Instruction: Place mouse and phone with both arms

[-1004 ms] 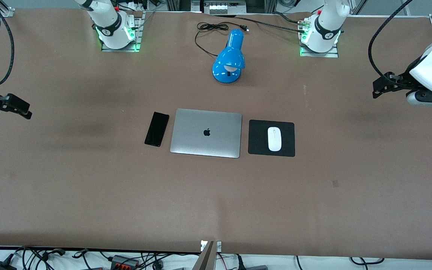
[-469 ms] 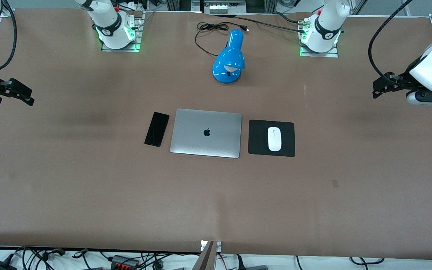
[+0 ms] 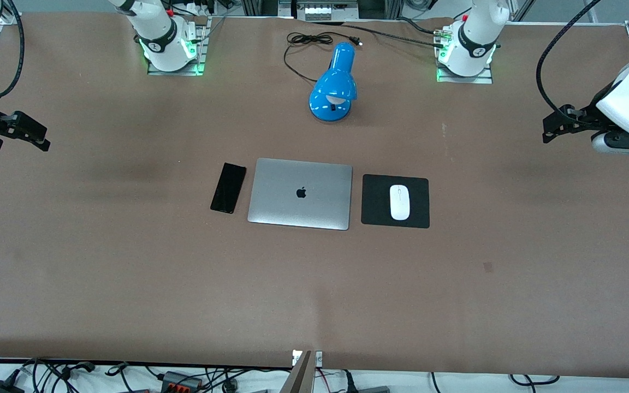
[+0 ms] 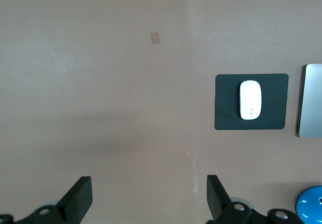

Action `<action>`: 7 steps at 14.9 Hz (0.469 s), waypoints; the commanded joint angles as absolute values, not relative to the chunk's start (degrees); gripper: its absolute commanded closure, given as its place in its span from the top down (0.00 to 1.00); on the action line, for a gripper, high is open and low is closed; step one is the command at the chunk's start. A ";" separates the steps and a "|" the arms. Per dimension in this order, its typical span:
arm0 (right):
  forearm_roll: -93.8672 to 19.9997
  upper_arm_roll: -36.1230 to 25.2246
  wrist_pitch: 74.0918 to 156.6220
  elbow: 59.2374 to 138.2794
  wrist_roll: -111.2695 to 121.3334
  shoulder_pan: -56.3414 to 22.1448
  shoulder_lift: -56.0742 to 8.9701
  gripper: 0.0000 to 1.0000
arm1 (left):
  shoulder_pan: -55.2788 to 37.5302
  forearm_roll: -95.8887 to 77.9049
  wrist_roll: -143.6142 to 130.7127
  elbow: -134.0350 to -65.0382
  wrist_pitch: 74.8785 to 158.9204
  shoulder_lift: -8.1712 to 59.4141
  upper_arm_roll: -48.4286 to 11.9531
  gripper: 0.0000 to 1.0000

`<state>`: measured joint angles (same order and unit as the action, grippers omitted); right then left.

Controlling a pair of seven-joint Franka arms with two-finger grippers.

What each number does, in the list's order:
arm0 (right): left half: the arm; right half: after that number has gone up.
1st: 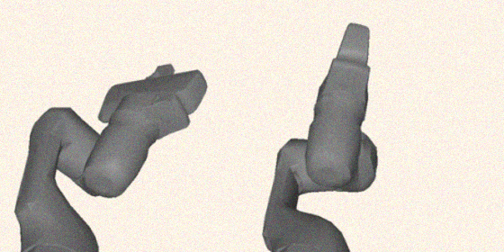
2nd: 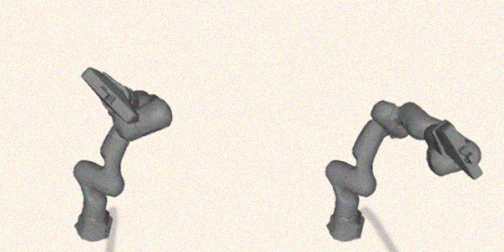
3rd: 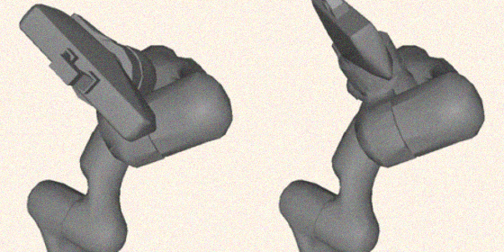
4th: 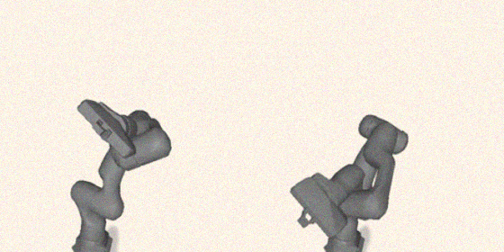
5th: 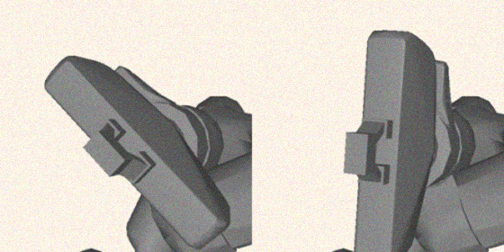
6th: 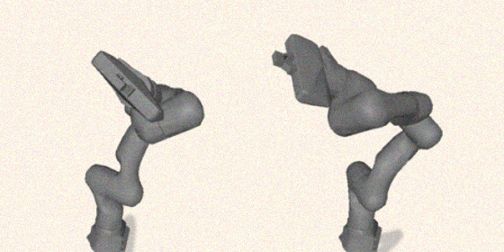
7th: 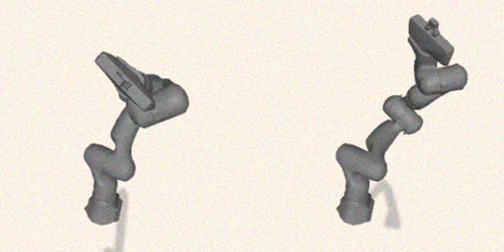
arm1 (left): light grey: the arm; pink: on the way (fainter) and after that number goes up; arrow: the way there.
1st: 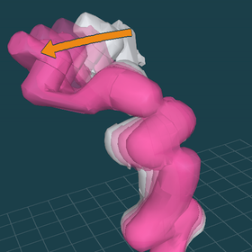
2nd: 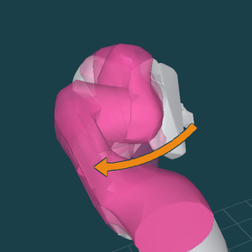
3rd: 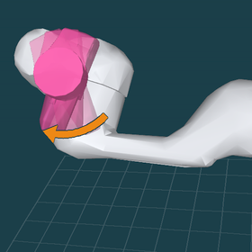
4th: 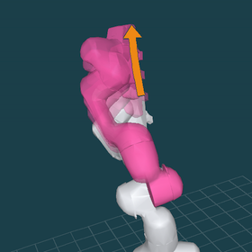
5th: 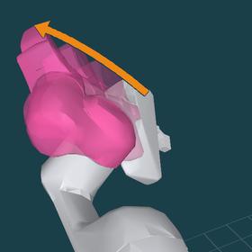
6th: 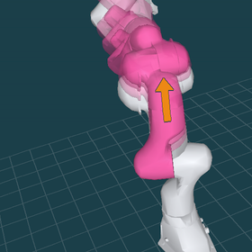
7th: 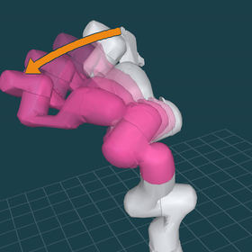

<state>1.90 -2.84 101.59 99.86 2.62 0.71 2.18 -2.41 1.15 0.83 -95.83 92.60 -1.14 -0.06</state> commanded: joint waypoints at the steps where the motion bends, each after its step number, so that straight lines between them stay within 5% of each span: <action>1: 1.41 -3.25 100.55 99.32 3.43 0.18 2.72 1.00 | -2.81 1.93 1.93 -93.96 91.23 -0.26 0.18 1.00; 7: 1.41 -2.99 100.46 99.23 3.08 0.35 2.81 1.00 | -2.81 1.93 1.93 -93.96 91.14 -0.26 0.18 1.00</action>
